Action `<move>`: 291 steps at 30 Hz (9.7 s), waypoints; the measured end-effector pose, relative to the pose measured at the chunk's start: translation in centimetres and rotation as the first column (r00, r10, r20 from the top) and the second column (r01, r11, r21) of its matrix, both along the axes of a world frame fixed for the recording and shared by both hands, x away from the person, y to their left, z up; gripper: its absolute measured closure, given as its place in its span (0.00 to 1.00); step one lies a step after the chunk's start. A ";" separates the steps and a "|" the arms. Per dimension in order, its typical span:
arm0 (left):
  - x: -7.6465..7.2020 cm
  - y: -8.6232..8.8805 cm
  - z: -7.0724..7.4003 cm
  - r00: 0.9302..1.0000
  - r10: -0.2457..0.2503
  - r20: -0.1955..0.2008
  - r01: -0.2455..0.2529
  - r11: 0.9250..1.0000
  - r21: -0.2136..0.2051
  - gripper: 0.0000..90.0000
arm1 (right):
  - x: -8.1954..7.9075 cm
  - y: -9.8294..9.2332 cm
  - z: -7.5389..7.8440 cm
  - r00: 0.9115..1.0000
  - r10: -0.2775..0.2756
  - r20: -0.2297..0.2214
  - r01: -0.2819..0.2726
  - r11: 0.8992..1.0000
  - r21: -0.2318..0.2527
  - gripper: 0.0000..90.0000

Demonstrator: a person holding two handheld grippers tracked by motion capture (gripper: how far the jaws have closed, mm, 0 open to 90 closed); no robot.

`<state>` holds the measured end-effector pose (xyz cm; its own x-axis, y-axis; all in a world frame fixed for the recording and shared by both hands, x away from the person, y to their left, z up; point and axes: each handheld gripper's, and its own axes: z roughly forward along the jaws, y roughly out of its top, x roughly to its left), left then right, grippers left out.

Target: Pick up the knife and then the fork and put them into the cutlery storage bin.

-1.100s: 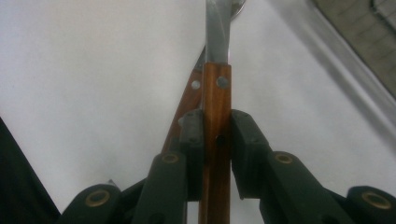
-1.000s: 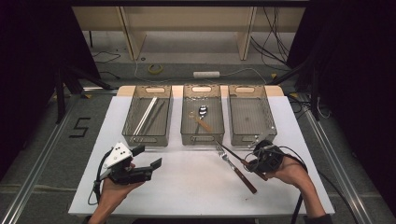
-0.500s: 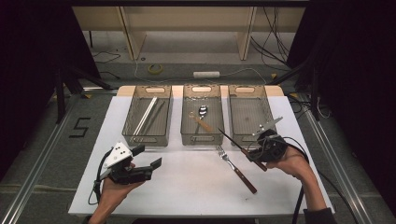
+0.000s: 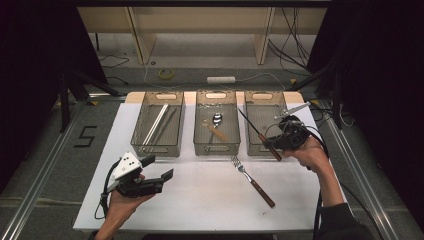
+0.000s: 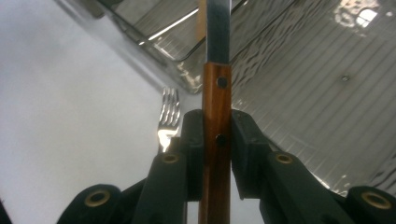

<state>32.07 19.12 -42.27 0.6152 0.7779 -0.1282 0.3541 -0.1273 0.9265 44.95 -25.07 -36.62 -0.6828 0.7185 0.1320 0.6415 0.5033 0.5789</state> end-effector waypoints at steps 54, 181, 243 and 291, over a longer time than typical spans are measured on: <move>-0.1 0.0 0.1 1.000 -0.005 0.004 0.005 1.000 -0.002 0.21 | 7.6 0.3 -3.5 0.917 -0.393 -0.071 0.390 0.919 -0.054 0.85; -0.4 0.3 0.1 1.000 -0.001 0.010 0.001 1.000 0.006 0.20 | -7.5 5.2 -8.9 0.982 0.058 -0.179 -0.113 0.944 -0.310 0.72; -0.4 0.2 0.1 1.000 -0.002 0.009 0.001 1.000 0.012 0.20 | -7.6 4.6 -8.1 0.985 0.101 -0.141 -0.139 0.946 -0.292 0.86; -0.3 0.2 0.0 1.000 0.000 0.009 0.000 1.000 0.014 0.20 | -6.7 2.4 -3.6 0.996 0.089 -0.024 -0.092 0.981 -0.172 0.86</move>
